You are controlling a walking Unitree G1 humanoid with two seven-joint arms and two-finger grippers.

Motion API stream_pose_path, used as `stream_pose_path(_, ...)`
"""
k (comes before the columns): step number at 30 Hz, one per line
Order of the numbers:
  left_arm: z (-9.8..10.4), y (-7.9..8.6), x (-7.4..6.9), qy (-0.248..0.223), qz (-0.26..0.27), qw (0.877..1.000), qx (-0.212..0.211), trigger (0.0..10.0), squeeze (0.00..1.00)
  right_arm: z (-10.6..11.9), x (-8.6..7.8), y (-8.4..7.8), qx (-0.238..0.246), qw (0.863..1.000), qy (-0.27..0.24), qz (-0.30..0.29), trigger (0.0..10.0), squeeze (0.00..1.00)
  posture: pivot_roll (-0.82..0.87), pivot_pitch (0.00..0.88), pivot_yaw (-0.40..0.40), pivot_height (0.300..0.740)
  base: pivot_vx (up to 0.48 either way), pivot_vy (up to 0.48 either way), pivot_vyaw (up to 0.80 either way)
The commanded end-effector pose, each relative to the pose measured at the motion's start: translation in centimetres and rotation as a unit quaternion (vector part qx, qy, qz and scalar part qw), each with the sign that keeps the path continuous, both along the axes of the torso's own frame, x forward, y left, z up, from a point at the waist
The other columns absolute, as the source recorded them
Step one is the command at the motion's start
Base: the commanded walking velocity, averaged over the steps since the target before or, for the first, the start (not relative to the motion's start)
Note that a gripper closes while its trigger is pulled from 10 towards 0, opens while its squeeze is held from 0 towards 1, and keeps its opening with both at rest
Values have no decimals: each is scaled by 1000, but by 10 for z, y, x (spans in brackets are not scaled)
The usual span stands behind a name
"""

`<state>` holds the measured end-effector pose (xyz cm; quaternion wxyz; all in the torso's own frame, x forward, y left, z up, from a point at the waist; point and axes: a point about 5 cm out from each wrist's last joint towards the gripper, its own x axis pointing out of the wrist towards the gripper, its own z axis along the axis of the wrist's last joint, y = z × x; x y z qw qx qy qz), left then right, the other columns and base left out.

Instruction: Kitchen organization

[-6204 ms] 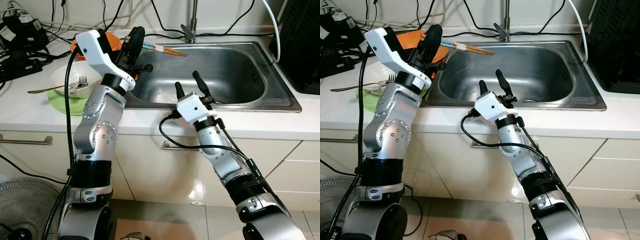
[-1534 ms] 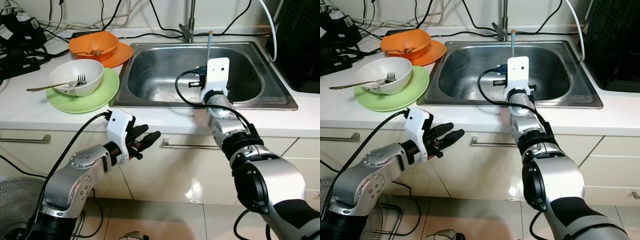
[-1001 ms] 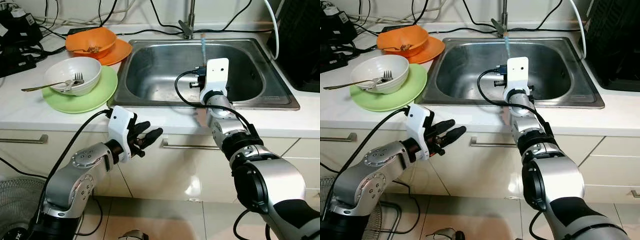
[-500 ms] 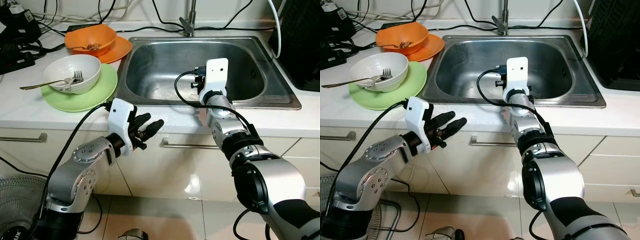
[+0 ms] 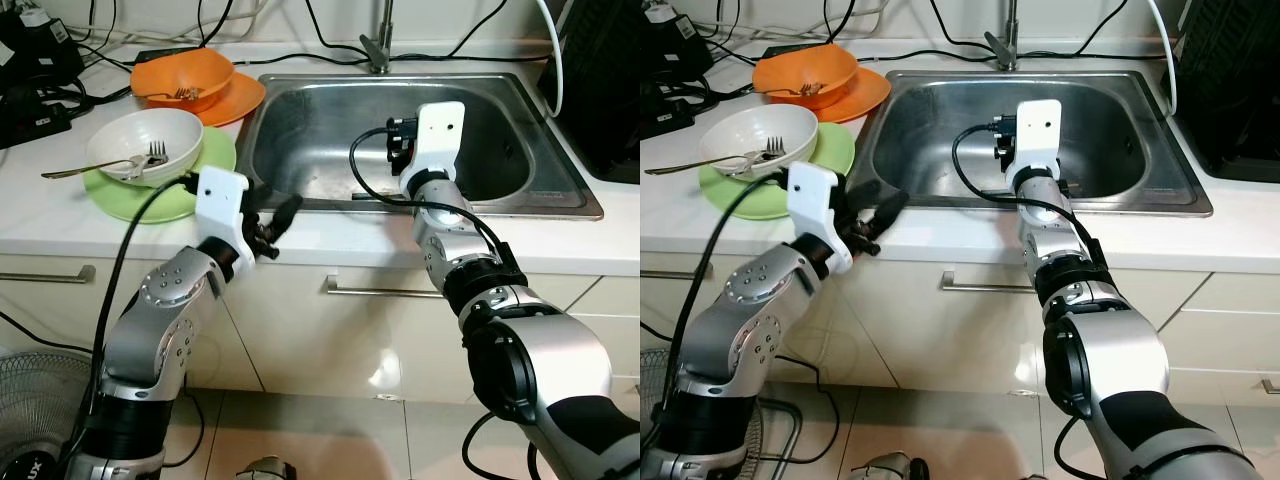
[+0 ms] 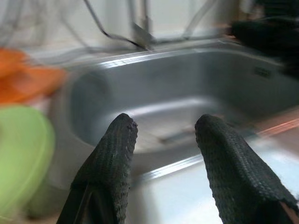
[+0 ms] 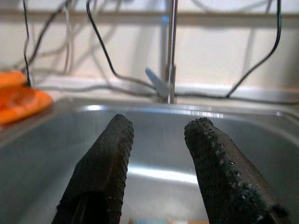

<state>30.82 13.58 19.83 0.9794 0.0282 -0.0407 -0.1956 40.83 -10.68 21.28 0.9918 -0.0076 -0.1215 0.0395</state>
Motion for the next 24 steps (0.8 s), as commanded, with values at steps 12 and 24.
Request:
stream_pose_path(12,8,14,-6,-229,145,935,228,10000,0,-42,-25,10,16,1000,-16,22,10000,0,217,24,50,740,0,0,0)
stream_pose_path(24,-13,52,-13,-231,235,918,221,10000,0,-86,-49,13,44,999,30,1,10000,0,204,0,59,740,0,0,0)
